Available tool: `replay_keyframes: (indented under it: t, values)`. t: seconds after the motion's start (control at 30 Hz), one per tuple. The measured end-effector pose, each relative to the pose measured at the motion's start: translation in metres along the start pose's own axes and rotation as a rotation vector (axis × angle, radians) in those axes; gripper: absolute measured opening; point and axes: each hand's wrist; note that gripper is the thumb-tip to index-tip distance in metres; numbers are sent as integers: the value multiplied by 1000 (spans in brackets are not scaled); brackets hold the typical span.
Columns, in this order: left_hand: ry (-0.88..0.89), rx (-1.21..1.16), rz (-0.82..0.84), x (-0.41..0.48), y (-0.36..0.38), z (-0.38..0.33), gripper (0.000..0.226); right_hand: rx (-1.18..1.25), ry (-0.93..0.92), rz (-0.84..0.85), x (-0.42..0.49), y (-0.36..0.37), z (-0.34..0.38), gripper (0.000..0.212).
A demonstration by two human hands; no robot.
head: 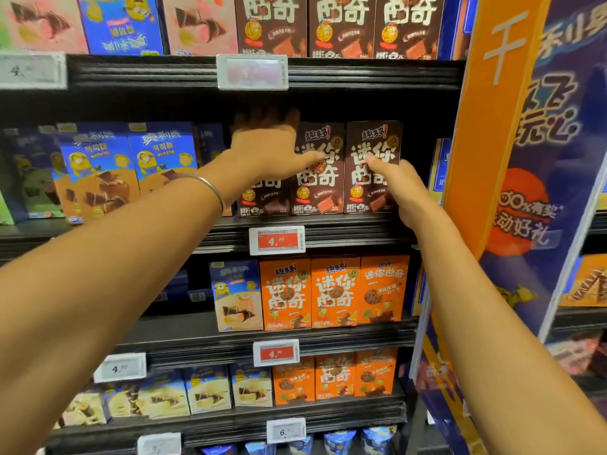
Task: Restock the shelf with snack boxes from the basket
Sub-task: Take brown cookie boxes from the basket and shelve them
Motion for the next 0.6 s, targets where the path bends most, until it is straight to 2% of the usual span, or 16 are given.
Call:
replay_keyframes:
  t: [0.37,0.6]
  values:
    - [18,26,-70,-2,1,1,91,-29,-74,-35,3,0,-8,53]
    - [4,17,-62,-3,3,2,99,-21,-42,-6,5,1,-8,66]
Point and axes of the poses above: each hand's wrist, its own x-axis towards the middle knuckle, its own y-axis out of the palm, z = x × y, and after that the axes turned 2 degrees about -z, right-handed
